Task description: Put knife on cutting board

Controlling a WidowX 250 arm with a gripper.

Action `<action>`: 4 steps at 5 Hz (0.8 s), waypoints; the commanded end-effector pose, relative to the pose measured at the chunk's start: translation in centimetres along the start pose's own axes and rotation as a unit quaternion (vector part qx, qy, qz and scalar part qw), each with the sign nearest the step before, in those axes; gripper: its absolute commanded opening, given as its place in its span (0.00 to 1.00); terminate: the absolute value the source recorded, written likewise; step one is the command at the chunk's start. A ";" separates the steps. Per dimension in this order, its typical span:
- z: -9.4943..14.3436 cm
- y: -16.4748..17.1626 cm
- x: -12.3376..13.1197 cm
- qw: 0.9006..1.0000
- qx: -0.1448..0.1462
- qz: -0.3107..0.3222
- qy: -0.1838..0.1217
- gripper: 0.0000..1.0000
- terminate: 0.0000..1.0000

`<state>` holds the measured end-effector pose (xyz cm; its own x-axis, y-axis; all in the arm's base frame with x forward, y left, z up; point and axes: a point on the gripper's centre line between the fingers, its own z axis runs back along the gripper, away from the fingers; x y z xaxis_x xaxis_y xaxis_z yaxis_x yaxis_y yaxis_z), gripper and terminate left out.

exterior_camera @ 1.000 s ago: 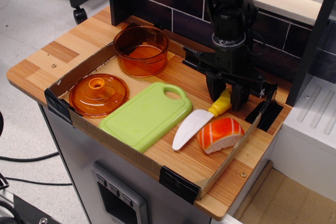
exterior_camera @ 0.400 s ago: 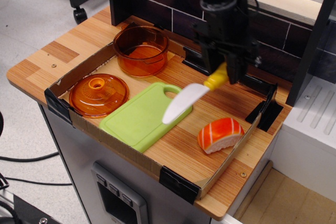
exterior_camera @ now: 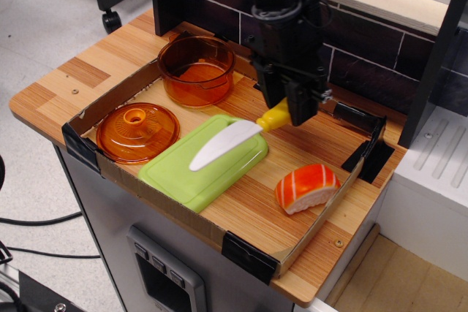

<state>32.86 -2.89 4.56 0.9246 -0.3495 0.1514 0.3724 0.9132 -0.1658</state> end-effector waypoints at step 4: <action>-0.2 1.5 -2.6 0.998 0.041 -0.046 -0.015 1.00 0.00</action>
<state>30.34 -0.93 1.40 0.8961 -0.4232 0.1339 0.4376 0.8928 -0.1069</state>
